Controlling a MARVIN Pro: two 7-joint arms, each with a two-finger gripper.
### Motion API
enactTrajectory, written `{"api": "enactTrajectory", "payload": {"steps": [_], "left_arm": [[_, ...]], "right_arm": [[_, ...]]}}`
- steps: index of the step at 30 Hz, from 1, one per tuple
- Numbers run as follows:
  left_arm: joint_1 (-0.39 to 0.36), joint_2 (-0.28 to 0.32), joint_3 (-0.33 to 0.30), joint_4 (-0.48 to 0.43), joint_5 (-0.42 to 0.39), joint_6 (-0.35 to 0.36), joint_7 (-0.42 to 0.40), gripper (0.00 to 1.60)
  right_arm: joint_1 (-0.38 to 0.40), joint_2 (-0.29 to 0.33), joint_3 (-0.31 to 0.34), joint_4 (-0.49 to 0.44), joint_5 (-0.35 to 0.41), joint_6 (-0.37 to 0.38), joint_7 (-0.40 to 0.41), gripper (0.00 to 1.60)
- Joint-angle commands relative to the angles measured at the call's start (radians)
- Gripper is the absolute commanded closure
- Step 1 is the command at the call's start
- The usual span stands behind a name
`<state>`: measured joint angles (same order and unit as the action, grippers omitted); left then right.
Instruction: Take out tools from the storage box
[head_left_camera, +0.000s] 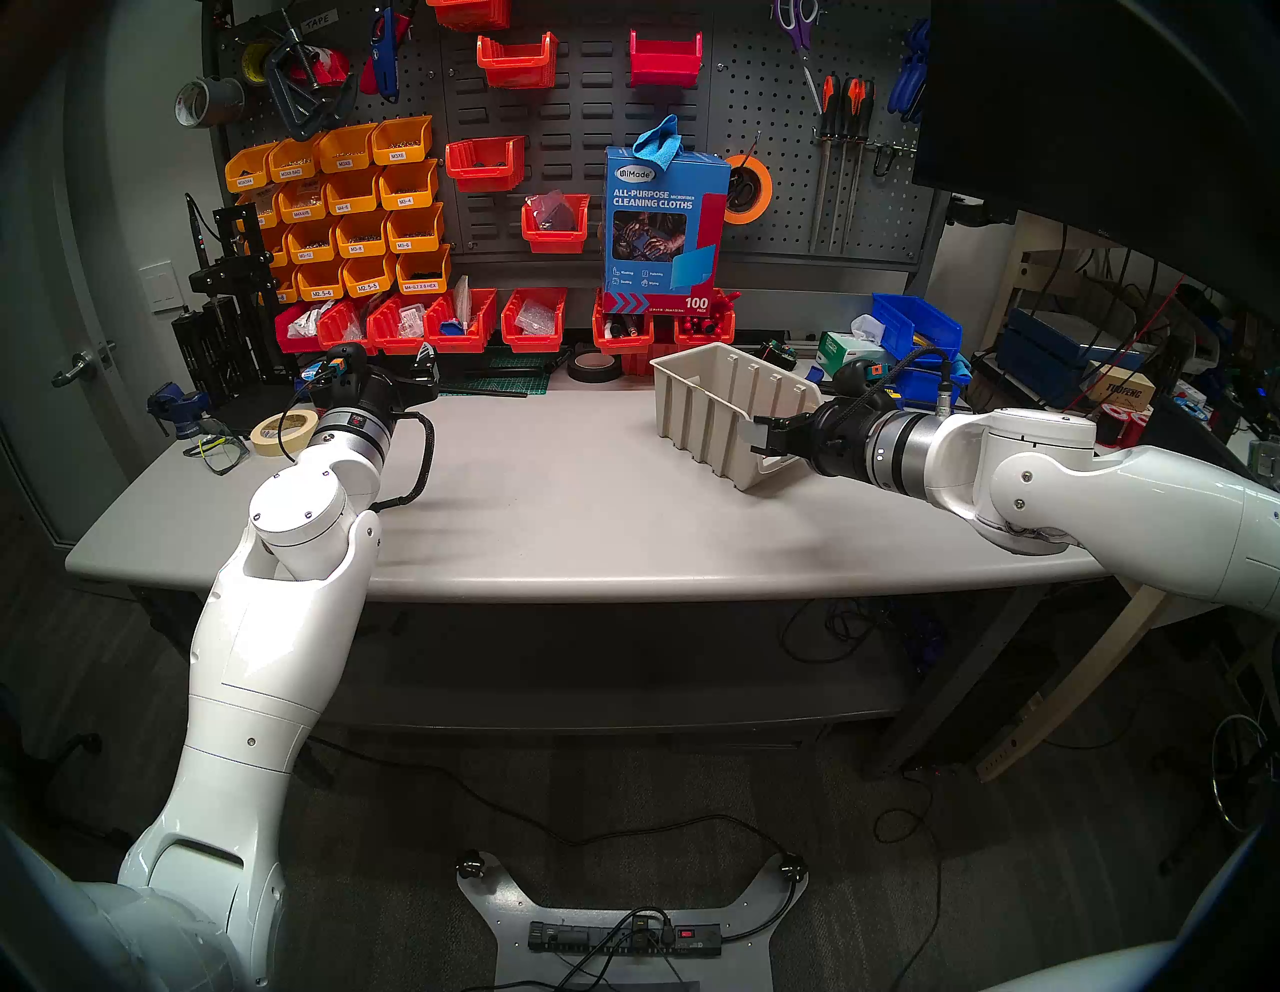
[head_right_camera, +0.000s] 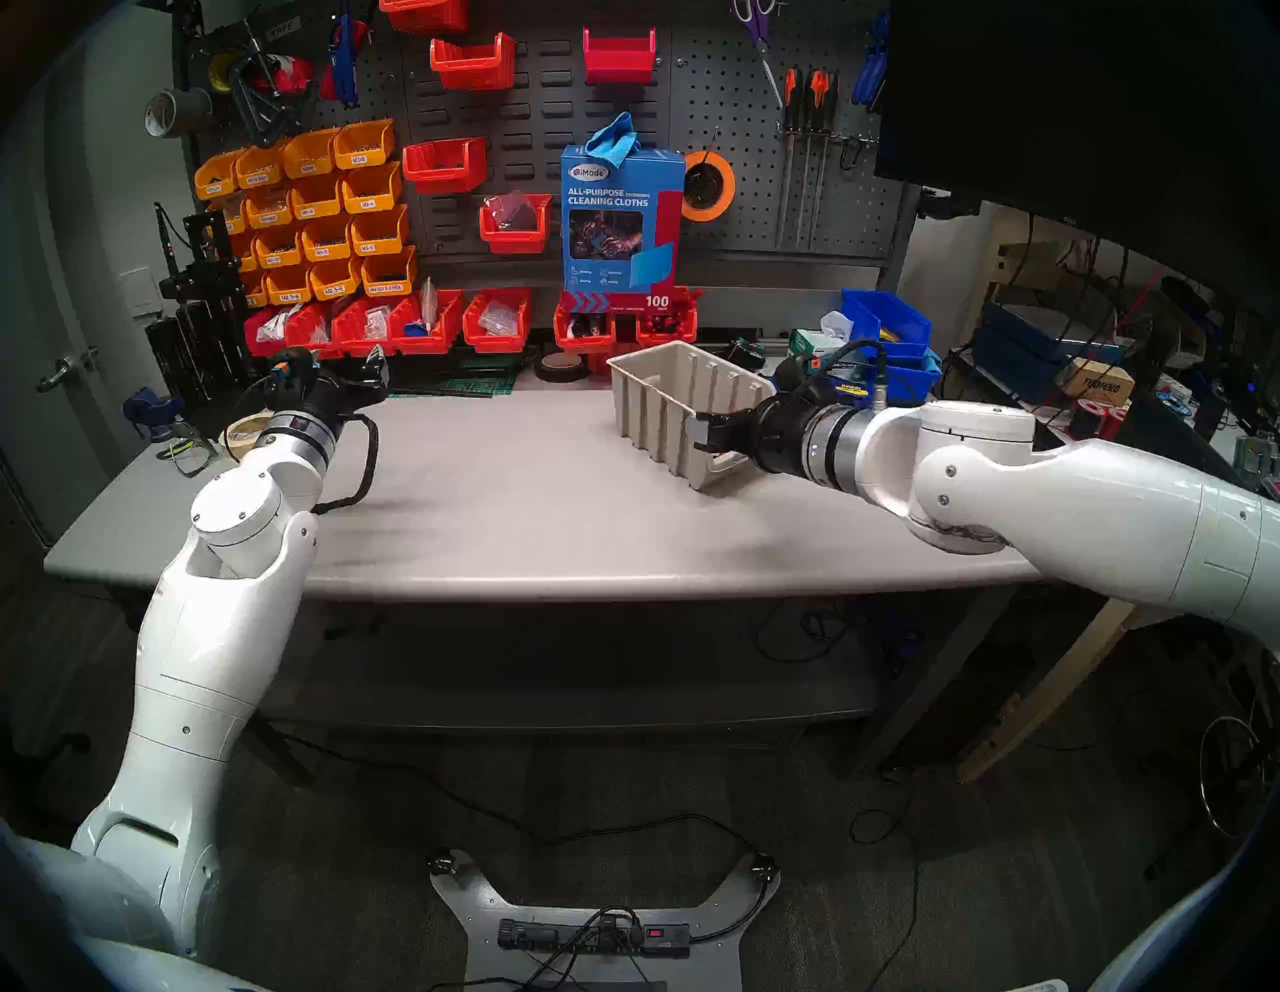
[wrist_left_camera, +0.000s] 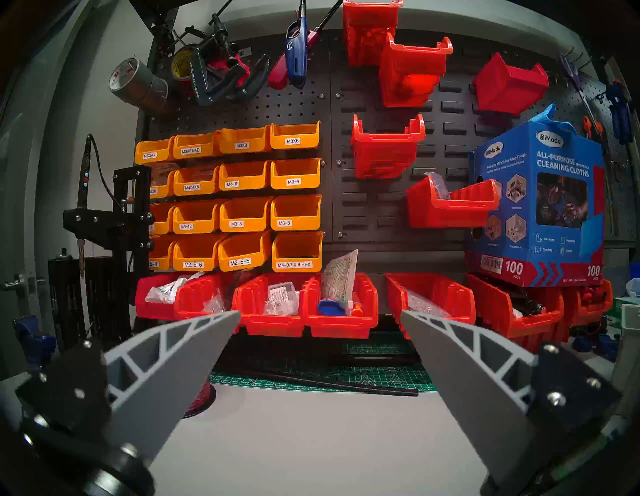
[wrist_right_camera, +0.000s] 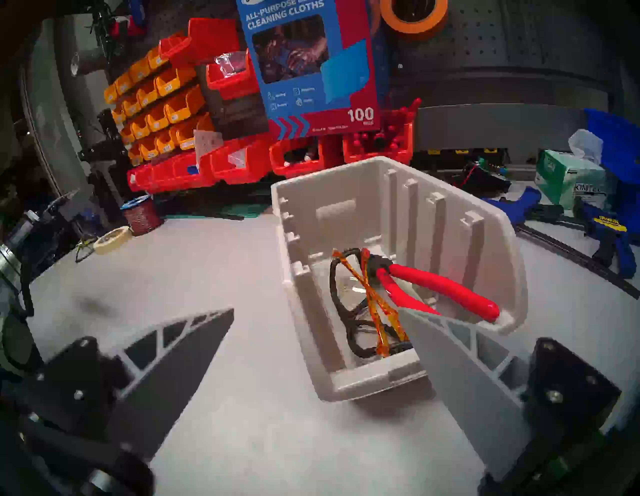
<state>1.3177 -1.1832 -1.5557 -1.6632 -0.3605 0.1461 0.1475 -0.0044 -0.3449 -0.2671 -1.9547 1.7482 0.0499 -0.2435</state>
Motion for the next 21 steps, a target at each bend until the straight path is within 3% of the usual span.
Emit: {"api": "enactTrajectory", "payload": {"steps": [1, 13, 14, 16, 18, 21], "left_arm": [[-0.012, 0.000, 0.000, -0.010, 0.001, -0.001, 0.000, 0.00], [-0.012, 0.000, 0.000, -0.010, 0.001, -0.001, 0.000, 0.00], [-0.012, 0.000, 0.000, -0.010, 0.001, -0.001, 0.000, 0.00], [-0.012, 0.000, 0.000, -0.010, 0.001, -0.001, 0.000, 0.00], [-0.012, 0.000, 0.000, -0.010, 0.001, -0.001, 0.000, 0.00], [-0.012, 0.000, 0.000, -0.010, 0.001, -0.001, 0.000, 0.00]], "right_arm": [[-0.006, -0.052, 0.001, 0.020, -0.013, -0.020, -0.022, 0.00], [-0.041, -0.131, -0.015, 0.046, -0.007, -0.036, -0.082, 0.00], [-0.041, -0.138, -0.016, 0.046, -0.009, -0.033, -0.090, 0.08], [-0.043, -0.151, -0.017, 0.049, -0.013, -0.031, -0.098, 0.78], [-0.044, -0.164, -0.016, 0.054, -0.013, -0.028, -0.106, 1.60], [-0.039, -0.179, -0.015, 0.062, -0.017, -0.017, -0.110, 1.60]]}}
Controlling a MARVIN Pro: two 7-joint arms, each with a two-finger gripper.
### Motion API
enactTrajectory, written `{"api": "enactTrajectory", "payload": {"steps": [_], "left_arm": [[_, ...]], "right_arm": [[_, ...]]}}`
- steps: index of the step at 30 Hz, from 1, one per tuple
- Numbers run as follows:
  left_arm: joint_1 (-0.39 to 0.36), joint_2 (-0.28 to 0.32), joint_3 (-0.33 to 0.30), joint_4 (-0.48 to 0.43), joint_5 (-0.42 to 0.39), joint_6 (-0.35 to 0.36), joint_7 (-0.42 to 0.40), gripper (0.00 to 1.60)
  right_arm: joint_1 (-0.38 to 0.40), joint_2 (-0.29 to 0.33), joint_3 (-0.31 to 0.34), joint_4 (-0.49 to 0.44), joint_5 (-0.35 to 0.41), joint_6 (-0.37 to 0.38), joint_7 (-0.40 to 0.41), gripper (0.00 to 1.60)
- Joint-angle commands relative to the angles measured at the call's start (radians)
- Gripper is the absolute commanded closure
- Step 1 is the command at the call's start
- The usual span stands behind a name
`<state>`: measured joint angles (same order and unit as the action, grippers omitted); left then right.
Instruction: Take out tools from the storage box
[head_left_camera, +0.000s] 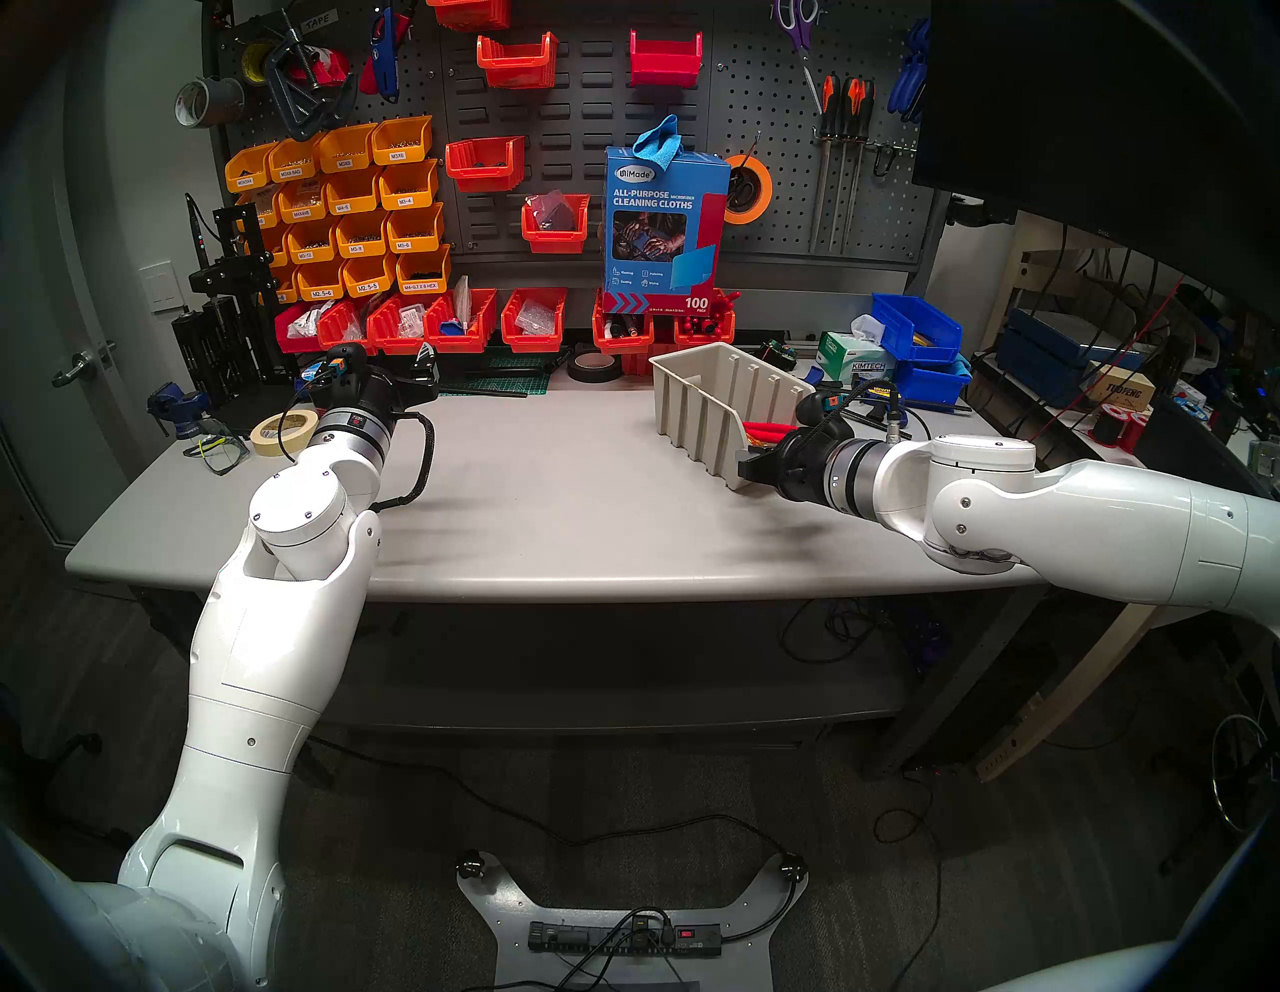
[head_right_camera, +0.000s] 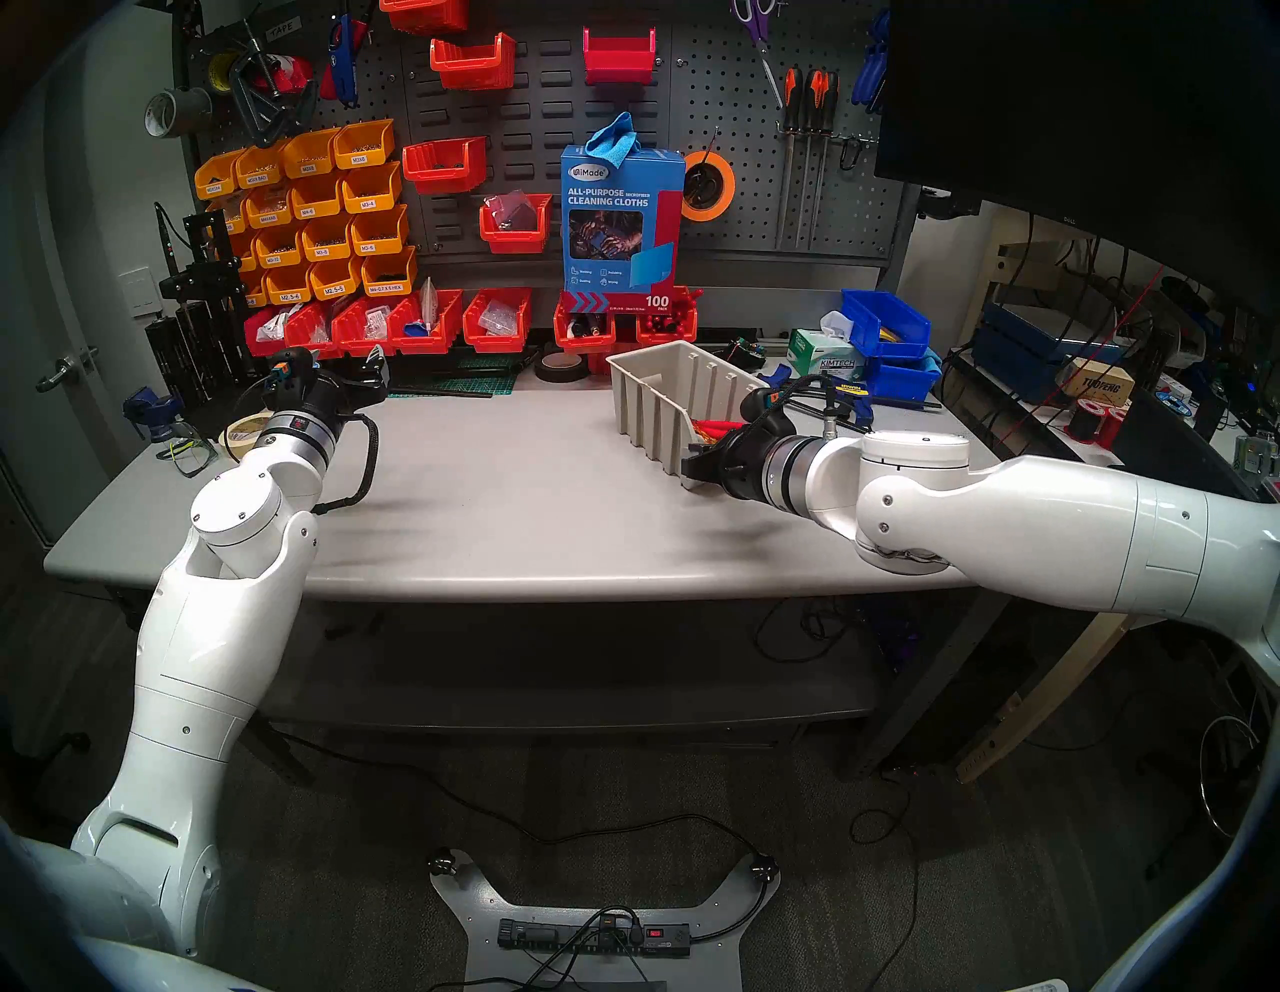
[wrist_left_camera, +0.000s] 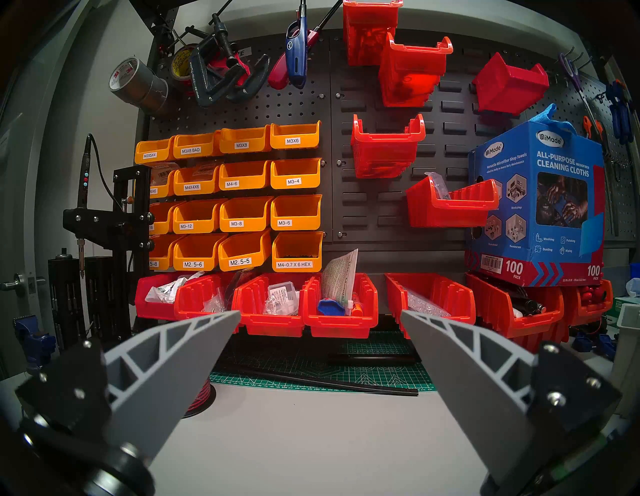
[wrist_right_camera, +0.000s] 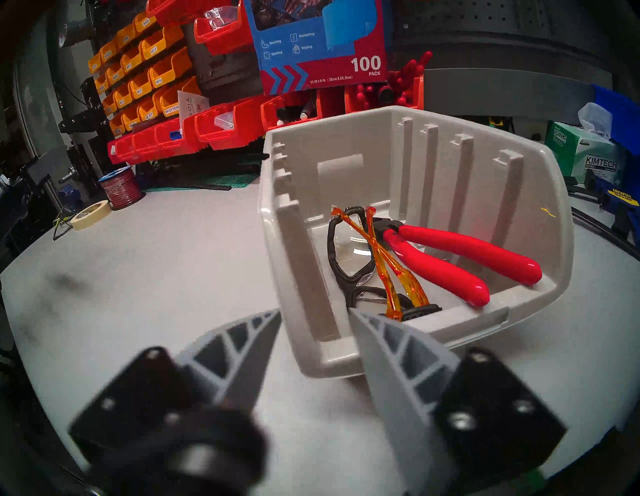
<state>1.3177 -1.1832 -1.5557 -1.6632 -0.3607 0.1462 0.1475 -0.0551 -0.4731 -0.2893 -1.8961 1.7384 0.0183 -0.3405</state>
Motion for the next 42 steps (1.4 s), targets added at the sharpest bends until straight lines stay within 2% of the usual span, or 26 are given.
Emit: {"api": "enactTrajectory", "payload": {"steps": [1, 10, 20, 30, 42], "left_arm": [[-0.012, 0.000, 0.000, -0.010, 0.001, -0.001, 0.000, 0.00], [-0.012, 0.000, 0.000, -0.010, 0.001, -0.001, 0.000, 0.00], [-0.012, 0.000, 0.000, -0.010, 0.001, -0.002, 0.000, 0.00], [-0.012, 0.000, 0.000, -0.010, 0.001, -0.002, 0.000, 0.00], [-0.012, 0.000, 0.000, -0.010, 0.001, -0.002, 0.000, 0.00]], "right_arm": [[0.011, -0.051, 0.007, 0.003, -0.007, 0.015, -0.013, 1.60], [0.025, -0.114, 0.018, 0.039, -0.014, 0.034, -0.003, 1.60], [0.029, -0.210, 0.029, 0.079, -0.016, 0.055, 0.017, 1.60], [0.025, -0.302, 0.044, 0.106, -0.001, 0.064, 0.012, 1.60], [0.037, -0.380, 0.071, 0.119, 0.041, 0.072, -0.012, 1.60]]}}
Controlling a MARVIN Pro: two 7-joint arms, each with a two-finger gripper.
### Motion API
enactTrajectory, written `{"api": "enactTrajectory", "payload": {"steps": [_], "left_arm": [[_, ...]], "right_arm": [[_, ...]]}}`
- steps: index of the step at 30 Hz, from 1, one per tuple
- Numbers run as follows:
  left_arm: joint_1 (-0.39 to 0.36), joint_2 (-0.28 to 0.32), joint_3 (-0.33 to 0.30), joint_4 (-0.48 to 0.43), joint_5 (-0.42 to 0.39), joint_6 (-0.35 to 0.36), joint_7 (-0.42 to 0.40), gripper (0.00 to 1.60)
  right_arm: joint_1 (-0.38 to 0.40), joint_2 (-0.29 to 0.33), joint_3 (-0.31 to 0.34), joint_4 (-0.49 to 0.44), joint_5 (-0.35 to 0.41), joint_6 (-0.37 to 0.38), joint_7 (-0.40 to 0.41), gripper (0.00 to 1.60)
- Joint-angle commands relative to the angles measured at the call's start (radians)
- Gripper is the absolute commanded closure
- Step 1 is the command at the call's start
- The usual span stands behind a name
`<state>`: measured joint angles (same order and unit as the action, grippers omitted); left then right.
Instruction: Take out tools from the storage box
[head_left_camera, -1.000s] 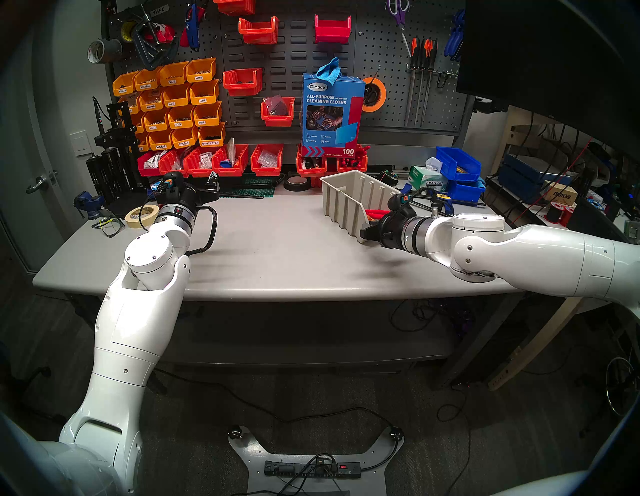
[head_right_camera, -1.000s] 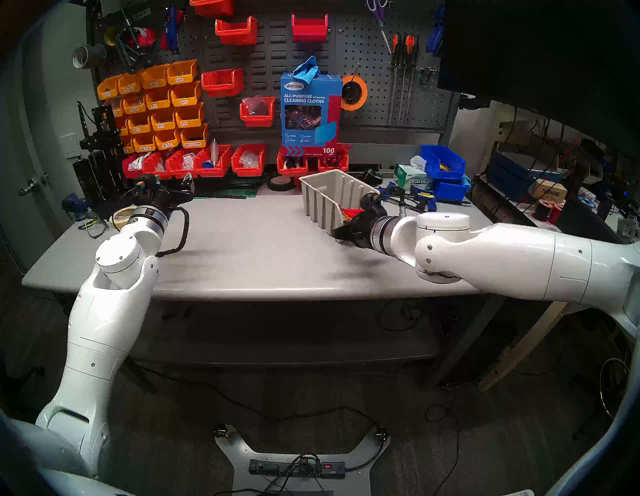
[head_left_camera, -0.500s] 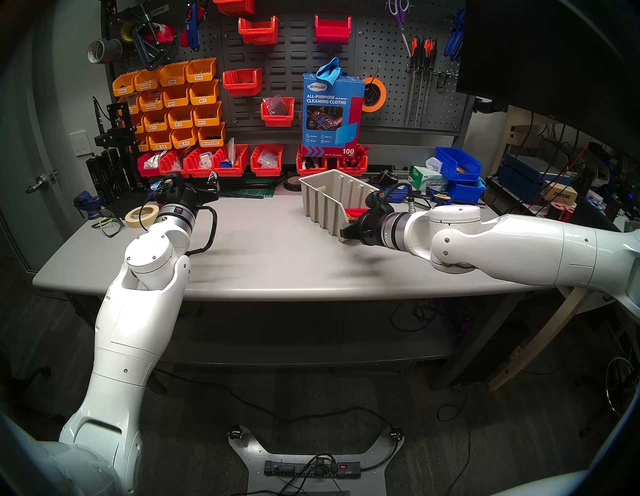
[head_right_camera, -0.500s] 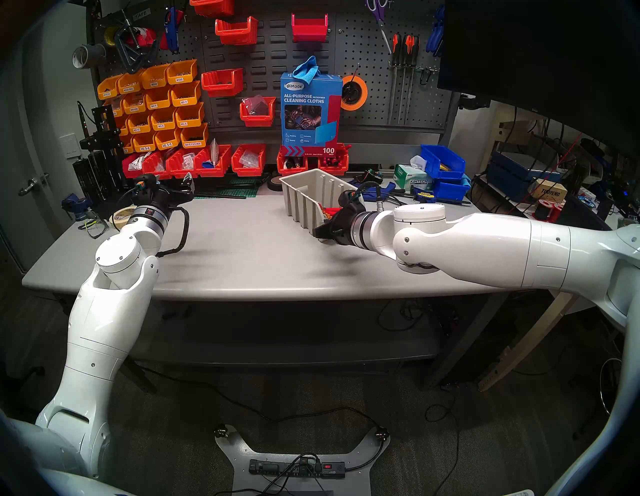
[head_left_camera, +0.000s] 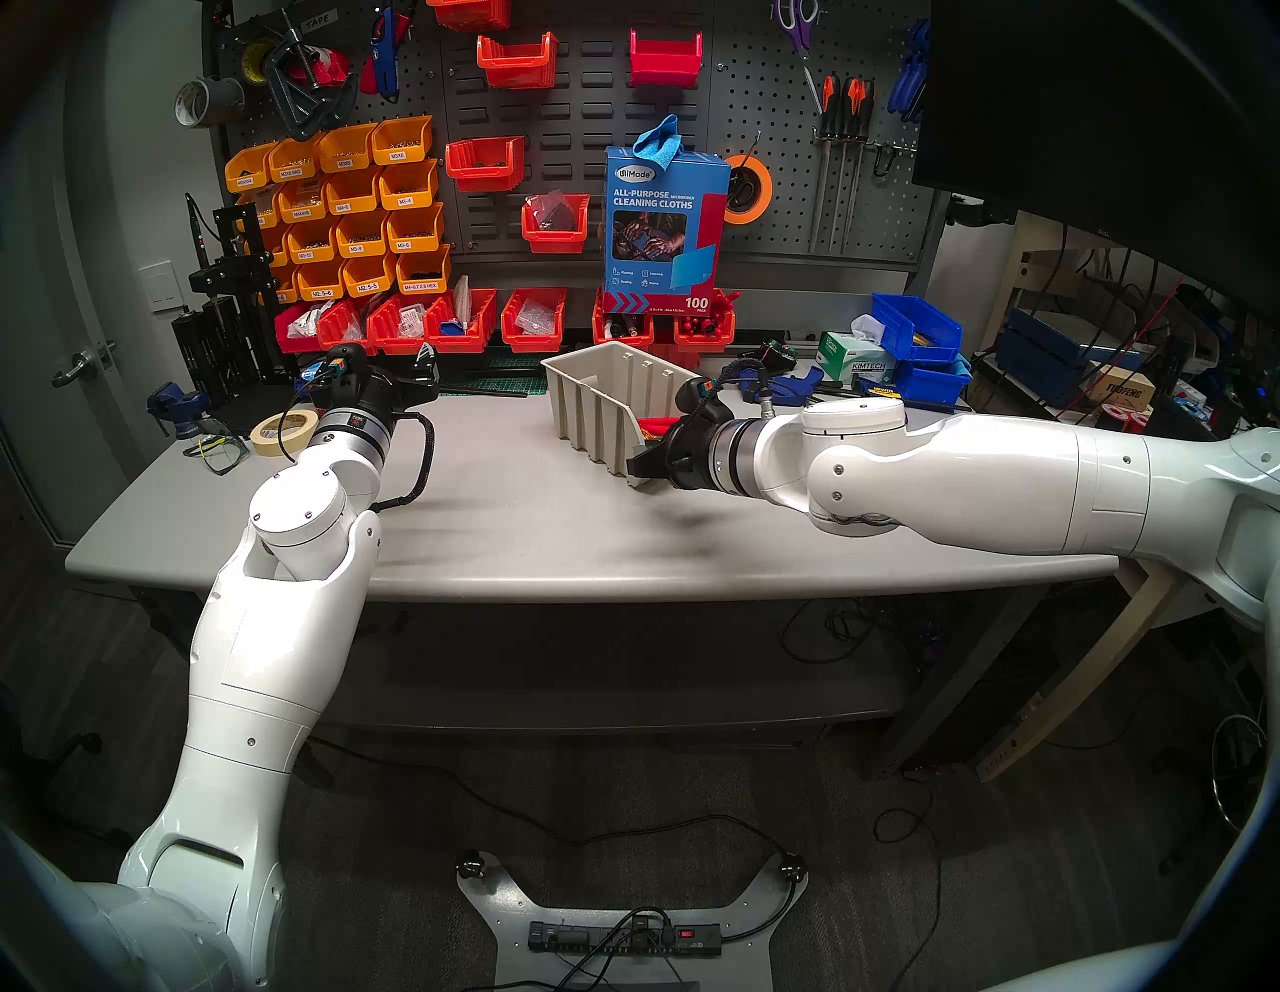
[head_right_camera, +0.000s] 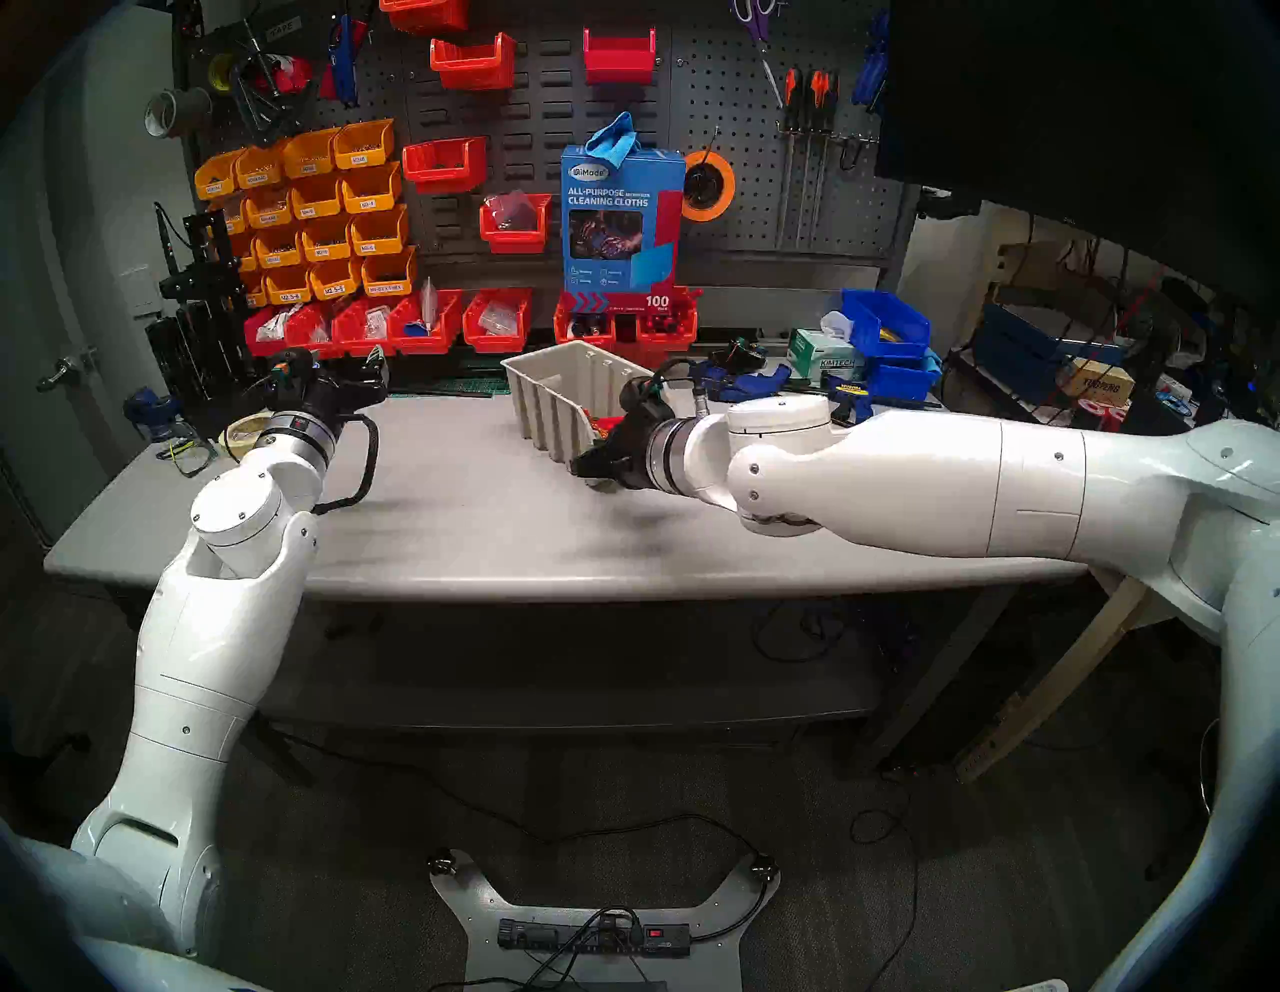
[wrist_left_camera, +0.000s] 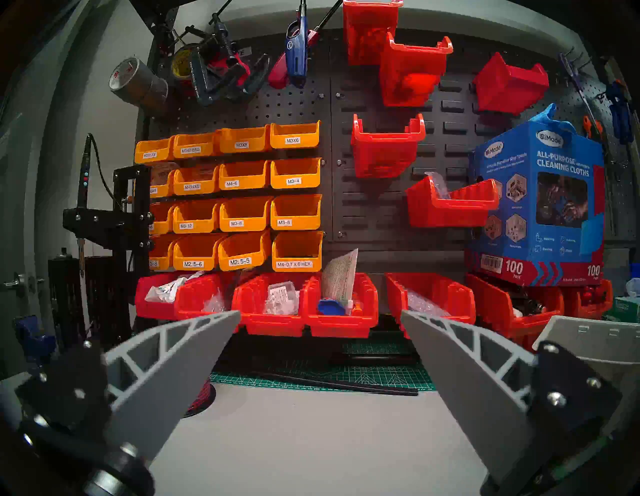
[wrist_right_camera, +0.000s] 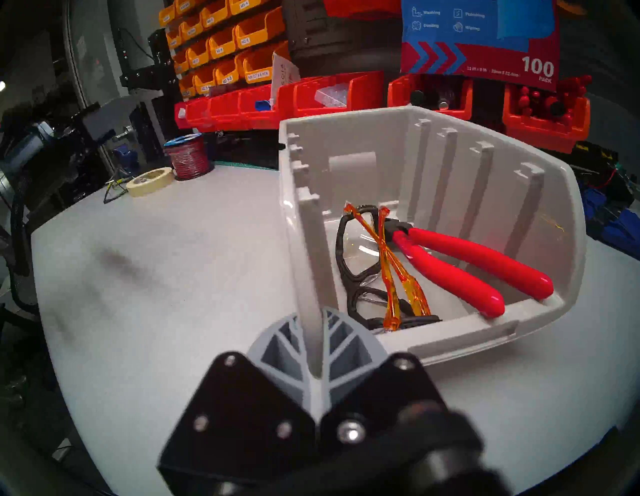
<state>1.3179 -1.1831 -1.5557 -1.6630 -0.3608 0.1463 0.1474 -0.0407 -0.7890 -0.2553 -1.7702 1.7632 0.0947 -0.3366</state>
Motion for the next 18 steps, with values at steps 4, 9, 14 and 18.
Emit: {"api": "enactTrajectory", "payload": {"steps": [4, 9, 14, 18], "left_arm": [[-0.012, 0.000, 0.000, -0.010, 0.001, -0.002, 0.000, 0.00], [-0.012, 0.000, 0.000, -0.010, 0.001, -0.002, 0.000, 0.00], [-0.012, 0.000, 0.000, -0.010, 0.001, -0.001, 0.000, 0.00], [-0.012, 0.000, 0.000, -0.010, 0.001, -0.001, 0.000, 0.00]], "right_arm": [[0.027, -0.092, 0.044, -0.008, 0.028, 0.001, -0.021, 1.60], [0.030, -0.117, 0.040, -0.007, 0.035, 0.016, -0.025, 1.60], [0.031, -0.137, 0.027, -0.006, 0.040, 0.043, -0.037, 1.59], [0.026, -0.148, 0.016, -0.002, 0.042, 0.060, -0.044, 0.73]]}}
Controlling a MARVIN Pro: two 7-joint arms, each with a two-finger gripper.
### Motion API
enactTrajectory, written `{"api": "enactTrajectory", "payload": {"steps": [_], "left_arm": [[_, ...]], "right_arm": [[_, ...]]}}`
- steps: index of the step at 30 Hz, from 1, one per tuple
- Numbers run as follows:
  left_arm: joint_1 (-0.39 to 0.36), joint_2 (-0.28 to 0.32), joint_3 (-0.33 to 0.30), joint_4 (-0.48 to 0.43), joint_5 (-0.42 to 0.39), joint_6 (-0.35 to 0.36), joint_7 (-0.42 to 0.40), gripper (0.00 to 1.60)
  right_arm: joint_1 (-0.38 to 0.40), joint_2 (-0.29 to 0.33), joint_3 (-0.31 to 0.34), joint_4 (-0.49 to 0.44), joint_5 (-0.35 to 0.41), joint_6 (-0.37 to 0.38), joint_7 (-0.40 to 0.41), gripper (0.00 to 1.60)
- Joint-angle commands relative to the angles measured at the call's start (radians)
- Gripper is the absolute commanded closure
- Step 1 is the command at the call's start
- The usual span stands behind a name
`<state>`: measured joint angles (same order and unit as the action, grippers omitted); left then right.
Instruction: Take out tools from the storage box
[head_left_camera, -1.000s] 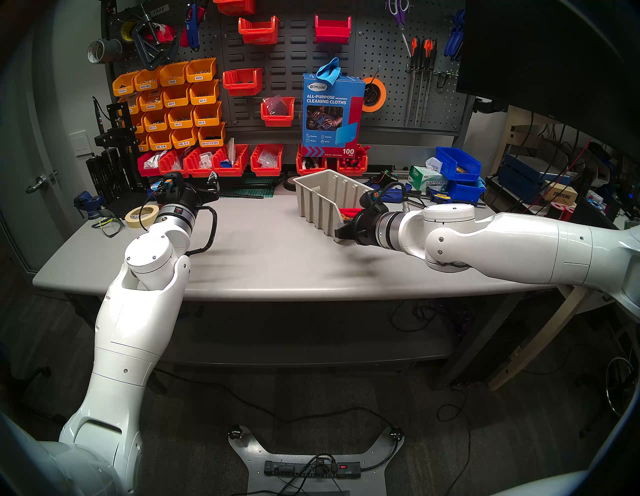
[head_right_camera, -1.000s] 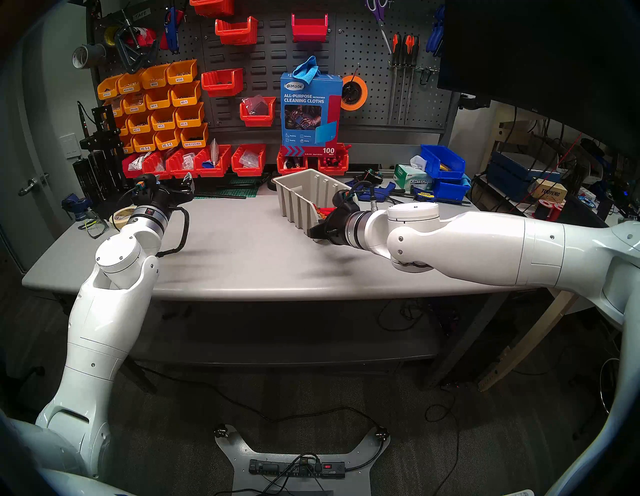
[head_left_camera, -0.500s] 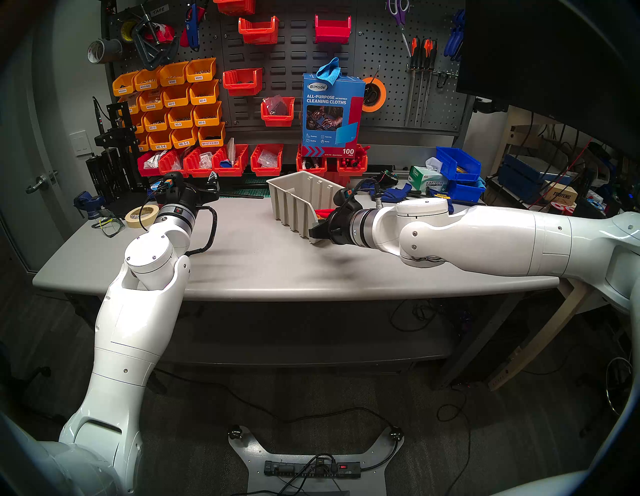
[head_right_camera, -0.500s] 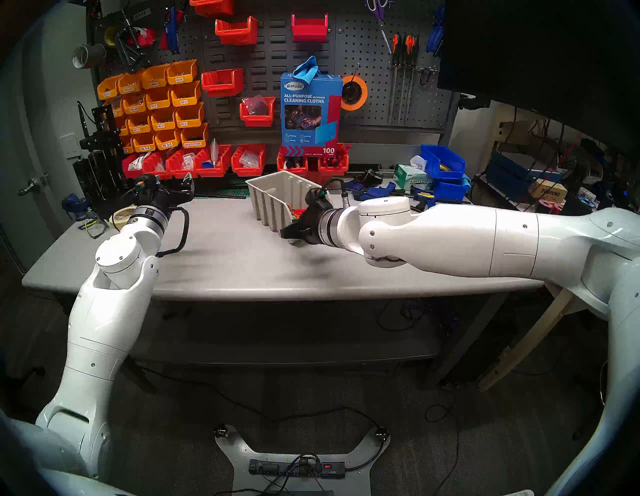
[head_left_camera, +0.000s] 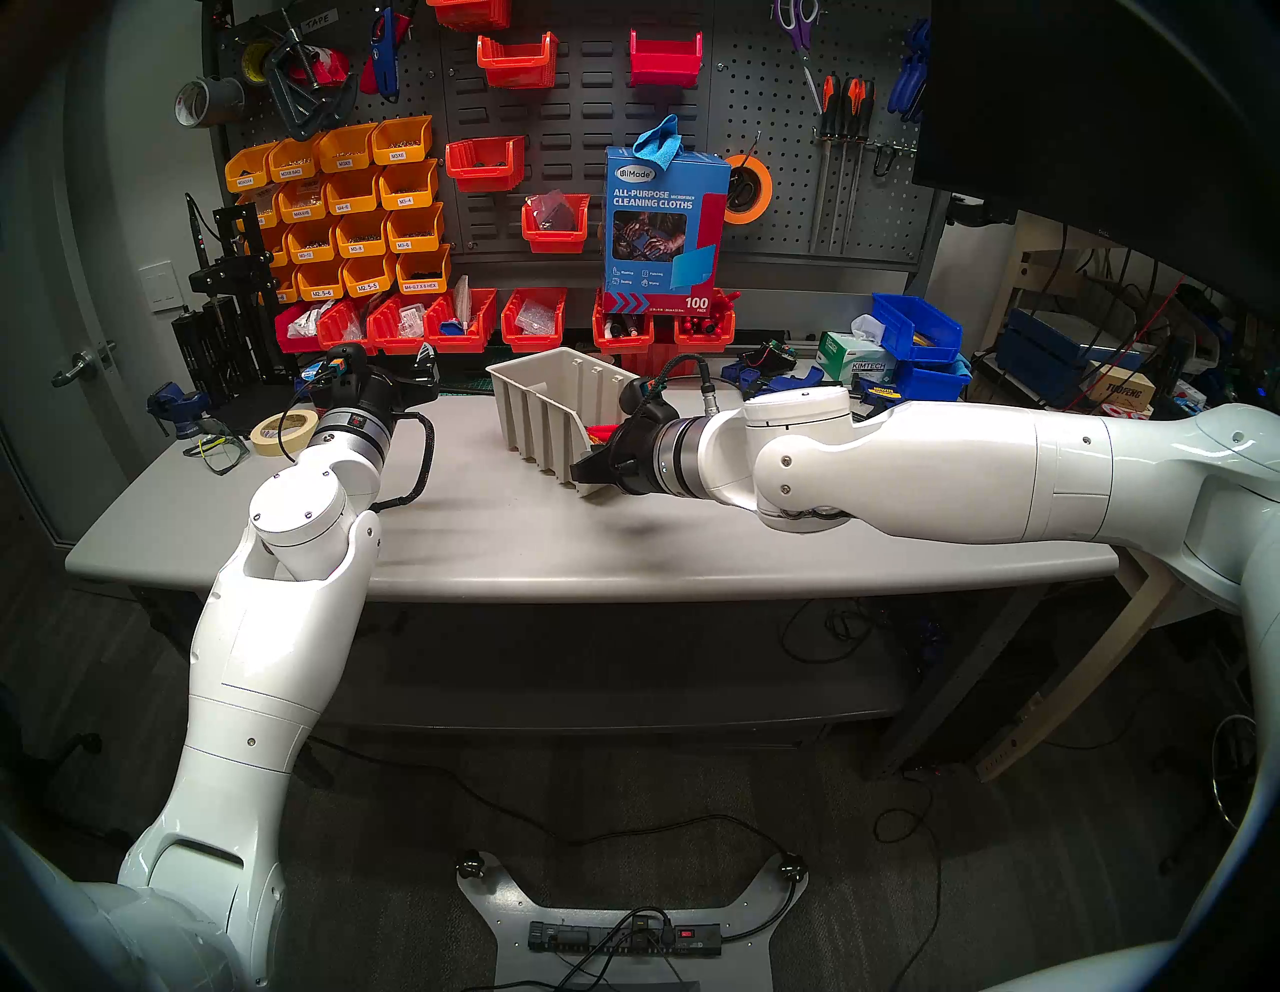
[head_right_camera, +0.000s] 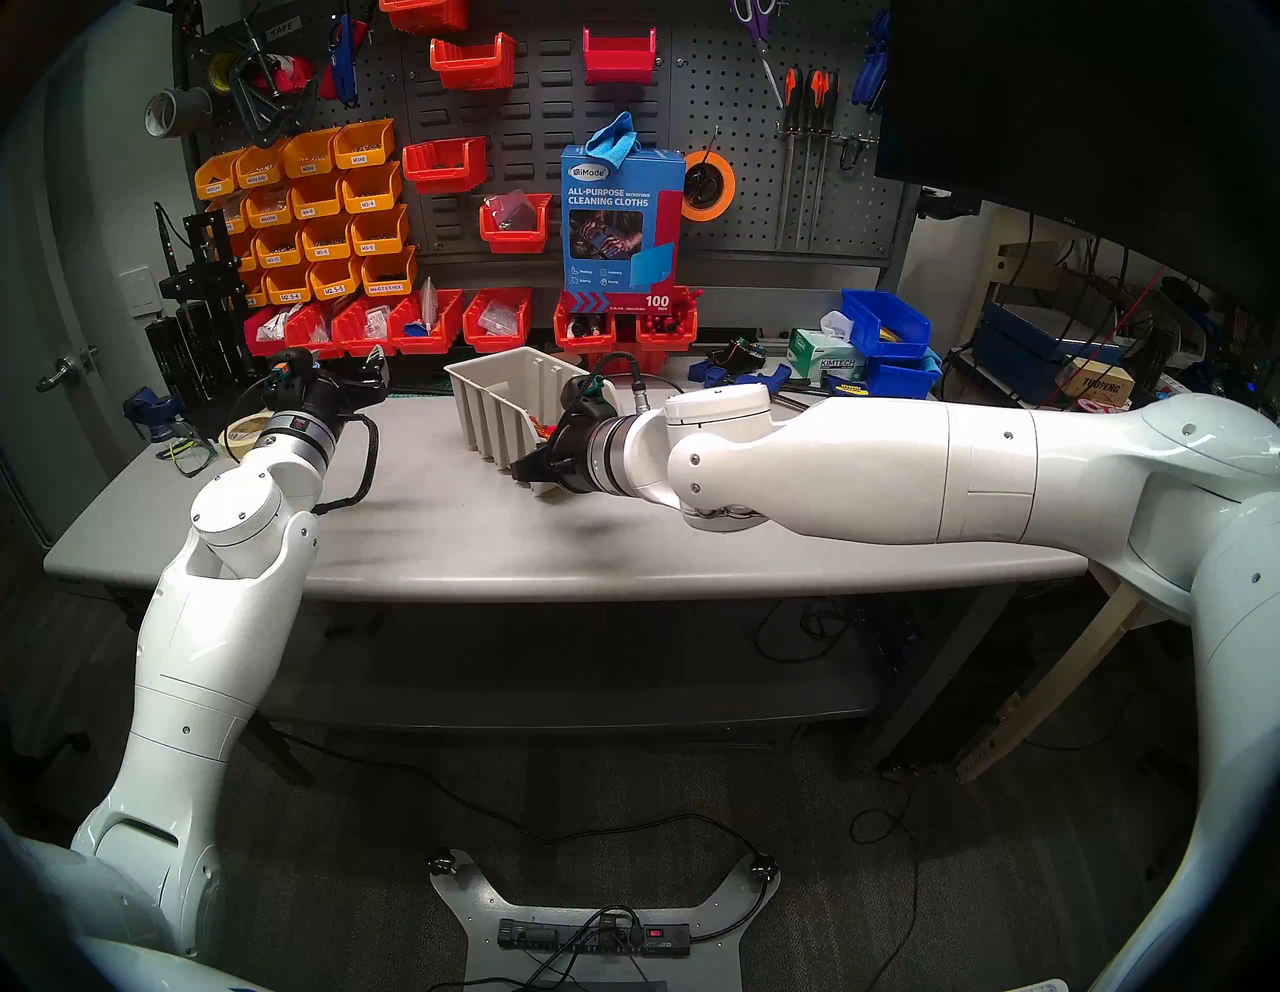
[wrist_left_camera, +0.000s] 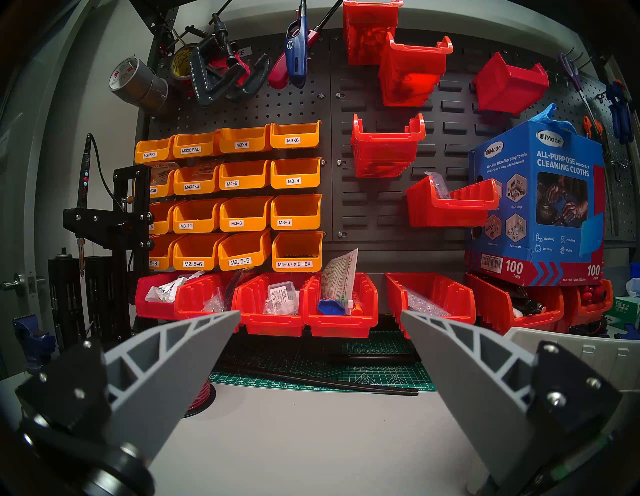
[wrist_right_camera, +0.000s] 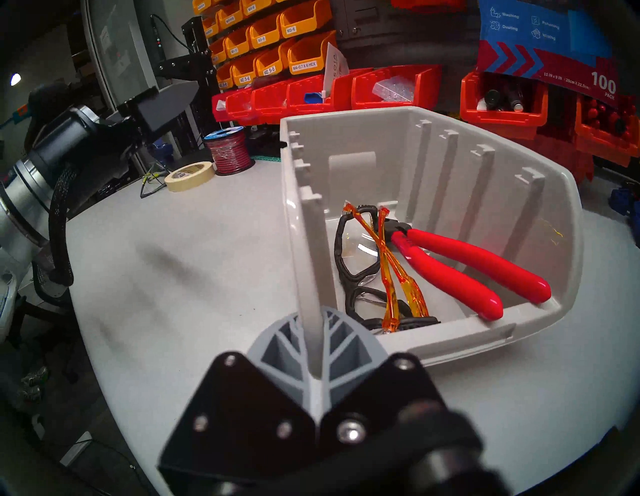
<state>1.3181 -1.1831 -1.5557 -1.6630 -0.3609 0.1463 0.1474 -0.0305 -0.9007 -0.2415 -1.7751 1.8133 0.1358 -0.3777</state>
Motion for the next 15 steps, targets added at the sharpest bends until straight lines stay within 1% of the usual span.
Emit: {"api": "enactTrajectory", "payload": {"steps": [1, 2, 8, 15], "left_arm": [[-0.012, 0.000, 0.000, -0.010, 0.001, -0.001, 0.000, 0.00], [-0.012, 0.000, 0.000, -0.010, 0.001, -0.001, 0.000, 0.00], [-0.012, 0.000, 0.000, -0.010, 0.001, -0.001, 0.000, 0.00], [-0.012, 0.000, 0.000, -0.010, 0.001, -0.002, 0.000, 0.00]], "right_arm": [[0.014, -0.039, 0.001, 0.005, -0.004, 0.023, -0.010, 0.31], [0.012, -0.041, 0.001, 0.007, -0.002, 0.023, -0.013, 0.00], [0.009, -0.034, 0.009, 0.021, 0.013, 0.016, -0.032, 0.00], [0.029, 0.016, 0.022, 0.044, 0.018, 0.004, -0.038, 0.00]]}}
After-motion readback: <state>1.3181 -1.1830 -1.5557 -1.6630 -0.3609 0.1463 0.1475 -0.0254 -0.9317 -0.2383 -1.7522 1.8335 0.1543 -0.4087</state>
